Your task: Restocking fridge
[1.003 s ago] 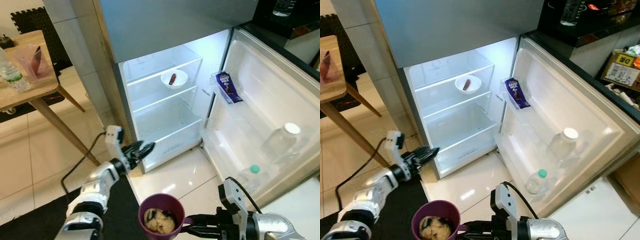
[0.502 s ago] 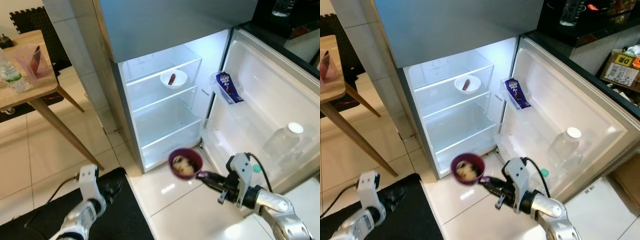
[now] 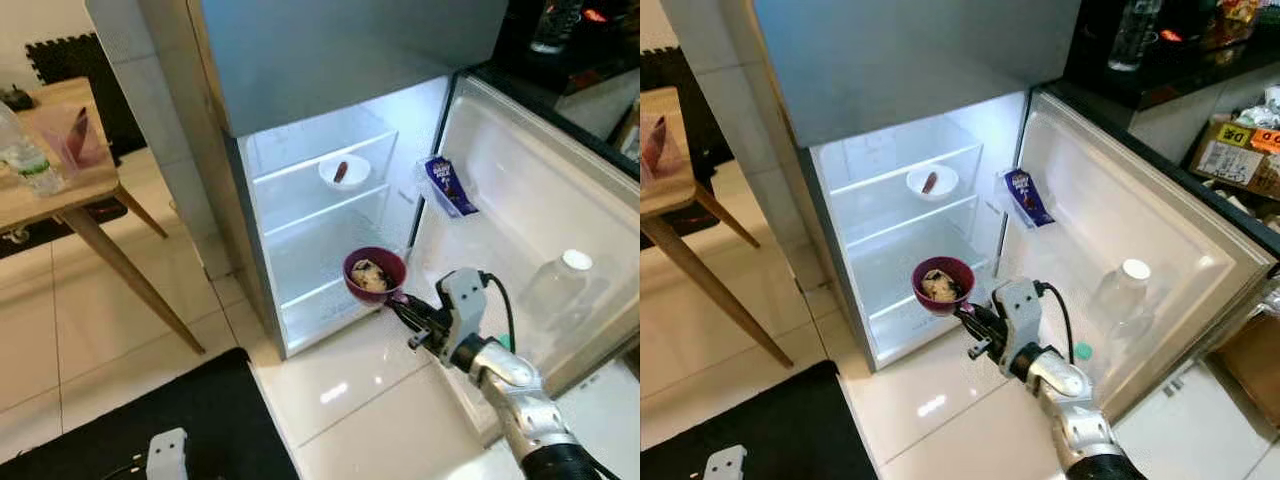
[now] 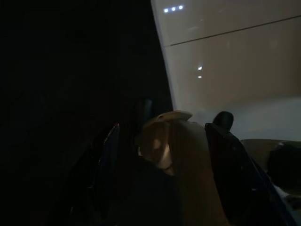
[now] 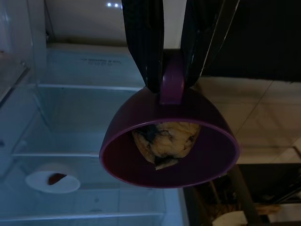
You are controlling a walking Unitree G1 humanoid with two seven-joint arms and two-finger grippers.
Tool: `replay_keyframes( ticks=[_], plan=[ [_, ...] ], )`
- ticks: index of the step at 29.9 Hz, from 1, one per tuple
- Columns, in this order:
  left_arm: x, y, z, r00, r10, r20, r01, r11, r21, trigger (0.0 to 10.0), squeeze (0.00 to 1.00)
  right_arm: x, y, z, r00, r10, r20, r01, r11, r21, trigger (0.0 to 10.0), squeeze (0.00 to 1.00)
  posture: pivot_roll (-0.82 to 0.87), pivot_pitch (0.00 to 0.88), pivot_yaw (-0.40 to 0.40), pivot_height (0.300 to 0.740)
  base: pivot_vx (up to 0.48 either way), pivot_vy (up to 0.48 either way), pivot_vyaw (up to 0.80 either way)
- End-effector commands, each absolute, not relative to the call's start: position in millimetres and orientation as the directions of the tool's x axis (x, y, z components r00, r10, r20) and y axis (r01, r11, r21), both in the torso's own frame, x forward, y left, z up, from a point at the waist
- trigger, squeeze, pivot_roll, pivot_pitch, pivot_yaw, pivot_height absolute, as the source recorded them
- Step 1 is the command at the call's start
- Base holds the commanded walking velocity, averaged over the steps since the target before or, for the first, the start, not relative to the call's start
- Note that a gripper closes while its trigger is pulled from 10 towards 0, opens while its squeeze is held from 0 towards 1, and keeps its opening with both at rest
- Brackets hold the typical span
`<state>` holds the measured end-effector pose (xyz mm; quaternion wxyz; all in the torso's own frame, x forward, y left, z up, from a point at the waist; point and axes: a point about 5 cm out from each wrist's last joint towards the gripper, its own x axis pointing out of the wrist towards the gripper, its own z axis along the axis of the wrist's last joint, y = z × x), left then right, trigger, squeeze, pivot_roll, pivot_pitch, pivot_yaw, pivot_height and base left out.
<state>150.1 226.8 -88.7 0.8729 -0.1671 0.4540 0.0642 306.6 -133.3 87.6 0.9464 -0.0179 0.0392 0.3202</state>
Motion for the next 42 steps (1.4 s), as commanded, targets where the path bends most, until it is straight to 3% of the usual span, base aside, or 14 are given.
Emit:
replay_keyframes(
  ticks=[1, 10, 42],
  plan=[
    [148.4, 221.1, -90.8, 0.571, -0.046, -0.820, -0.255, 0.939, -0.231, 10.0, 0.00, 308.4, -130.9, 88.1, 0.796, 0.601, -0.071, -0.604, 0.797, -0.027, 10.0, 0.00, -0.04, 0.009, 0.007, 0.740, 0.000, 0.000, 0.00],
    [159.0, 205.4, -89.1, 0.584, -0.120, -0.803, -0.157, 0.954, -0.257, 10.0, 0.00, 308.4, -122.1, 80.0, 0.804, 0.590, -0.078, -0.593, 0.805, -0.018, 10.0, 0.00, -0.04, 0.004, 0.014, 0.740, 0.027, 0.000, 0.00],
    [159.2, 206.1, -88.5, 0.586, -0.134, -0.799, -0.129, 0.958, -0.255, 10.0, 0.00, 309.2, -120.5, 74.8, 0.794, 0.603, -0.075, -0.606, 0.794, -0.032, 10.0, 0.00, -0.04, 0.000, 0.010, 0.740, 0.293, 0.000, 0.00]
  ],
)
